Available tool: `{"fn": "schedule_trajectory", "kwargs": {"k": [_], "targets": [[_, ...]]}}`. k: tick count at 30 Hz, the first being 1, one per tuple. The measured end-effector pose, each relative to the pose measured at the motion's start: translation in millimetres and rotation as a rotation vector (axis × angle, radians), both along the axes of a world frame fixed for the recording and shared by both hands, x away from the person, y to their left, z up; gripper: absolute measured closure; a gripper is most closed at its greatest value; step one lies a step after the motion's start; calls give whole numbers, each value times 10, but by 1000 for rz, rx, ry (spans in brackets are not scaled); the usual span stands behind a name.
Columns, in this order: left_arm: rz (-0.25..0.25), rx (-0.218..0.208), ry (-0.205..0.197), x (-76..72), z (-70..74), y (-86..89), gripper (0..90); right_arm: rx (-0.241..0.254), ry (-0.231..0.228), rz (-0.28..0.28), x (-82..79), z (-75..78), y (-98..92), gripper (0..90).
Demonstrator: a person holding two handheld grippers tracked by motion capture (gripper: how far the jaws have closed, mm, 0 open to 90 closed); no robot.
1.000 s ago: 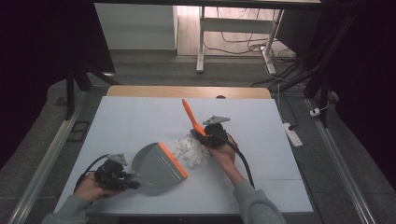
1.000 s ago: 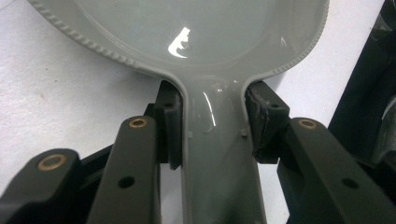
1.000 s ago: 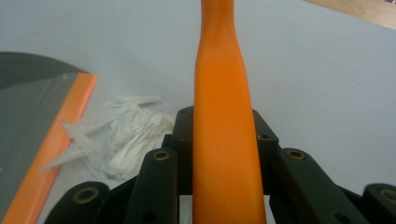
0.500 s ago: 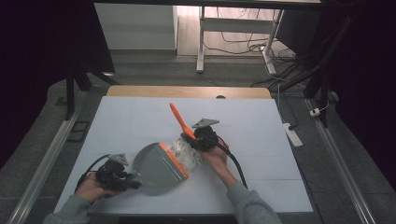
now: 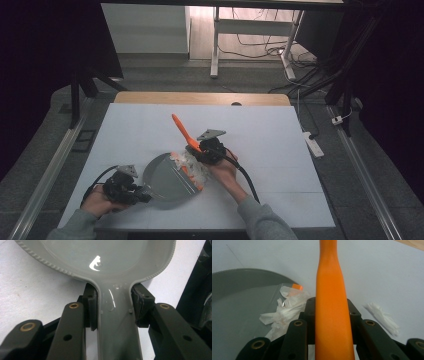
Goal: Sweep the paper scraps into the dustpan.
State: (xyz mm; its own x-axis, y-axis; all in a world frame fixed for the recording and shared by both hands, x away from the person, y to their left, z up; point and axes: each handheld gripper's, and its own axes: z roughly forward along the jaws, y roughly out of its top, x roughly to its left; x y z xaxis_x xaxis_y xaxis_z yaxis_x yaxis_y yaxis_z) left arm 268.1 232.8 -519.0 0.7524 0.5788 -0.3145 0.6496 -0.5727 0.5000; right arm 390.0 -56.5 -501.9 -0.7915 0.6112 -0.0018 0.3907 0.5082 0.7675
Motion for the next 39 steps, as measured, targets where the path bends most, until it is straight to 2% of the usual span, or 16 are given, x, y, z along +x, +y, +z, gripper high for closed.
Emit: {"fn": "schedule_trajectory", "kwargs": {"k": [27,39], "targets": [[6,-1,1,3,1,-32,613,16,12,25,-63,-9,90,705],[8,3,1,4,2,-99,613,17,9,82,-201,5,266,705]]}}
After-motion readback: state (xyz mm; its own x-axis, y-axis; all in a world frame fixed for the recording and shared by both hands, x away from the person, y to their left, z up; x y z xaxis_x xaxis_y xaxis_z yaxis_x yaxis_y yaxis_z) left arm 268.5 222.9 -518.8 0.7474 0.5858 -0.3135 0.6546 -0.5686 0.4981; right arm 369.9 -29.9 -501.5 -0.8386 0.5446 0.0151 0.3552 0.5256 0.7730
